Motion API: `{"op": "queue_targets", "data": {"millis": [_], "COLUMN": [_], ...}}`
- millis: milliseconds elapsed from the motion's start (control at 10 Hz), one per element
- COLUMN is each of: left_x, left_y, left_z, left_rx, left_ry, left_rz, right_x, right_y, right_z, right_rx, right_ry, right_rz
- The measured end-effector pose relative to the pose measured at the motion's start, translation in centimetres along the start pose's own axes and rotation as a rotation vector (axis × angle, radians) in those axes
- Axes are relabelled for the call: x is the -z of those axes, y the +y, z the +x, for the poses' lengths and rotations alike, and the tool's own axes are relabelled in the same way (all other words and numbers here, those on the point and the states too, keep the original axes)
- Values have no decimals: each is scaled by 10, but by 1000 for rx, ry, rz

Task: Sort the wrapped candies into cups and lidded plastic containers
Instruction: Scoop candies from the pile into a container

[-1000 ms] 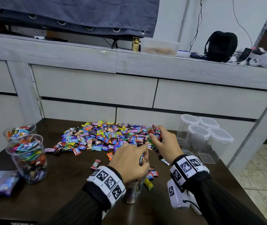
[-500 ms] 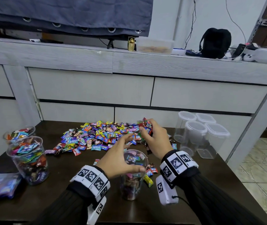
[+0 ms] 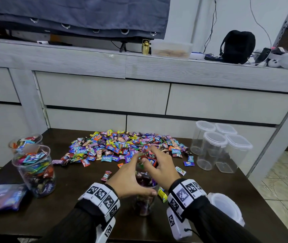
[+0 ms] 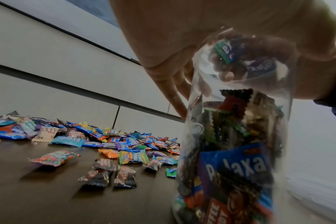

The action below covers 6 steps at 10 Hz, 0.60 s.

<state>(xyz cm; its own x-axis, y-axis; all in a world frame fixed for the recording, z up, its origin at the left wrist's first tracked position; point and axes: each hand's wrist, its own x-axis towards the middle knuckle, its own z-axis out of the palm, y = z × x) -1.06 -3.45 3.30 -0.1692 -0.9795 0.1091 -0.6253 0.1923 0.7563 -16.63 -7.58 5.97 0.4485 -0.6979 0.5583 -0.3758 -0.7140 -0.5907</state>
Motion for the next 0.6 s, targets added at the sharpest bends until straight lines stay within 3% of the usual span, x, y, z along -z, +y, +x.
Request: {"op": "queue_targets", "data": {"millis": [200,600], "left_x": [-2,-5], "left_y": [1,-7], "left_z": [0,4], "left_rx": [0,-62], "left_ry": [37,44], "left_rz": [-90,-87], "right_x": [6,15], "right_y": [-4,-16], "right_z": [-1,11], "right_rx": [137,208], "right_ry": [-173,-422], "right_rz": [-118,-297]}}
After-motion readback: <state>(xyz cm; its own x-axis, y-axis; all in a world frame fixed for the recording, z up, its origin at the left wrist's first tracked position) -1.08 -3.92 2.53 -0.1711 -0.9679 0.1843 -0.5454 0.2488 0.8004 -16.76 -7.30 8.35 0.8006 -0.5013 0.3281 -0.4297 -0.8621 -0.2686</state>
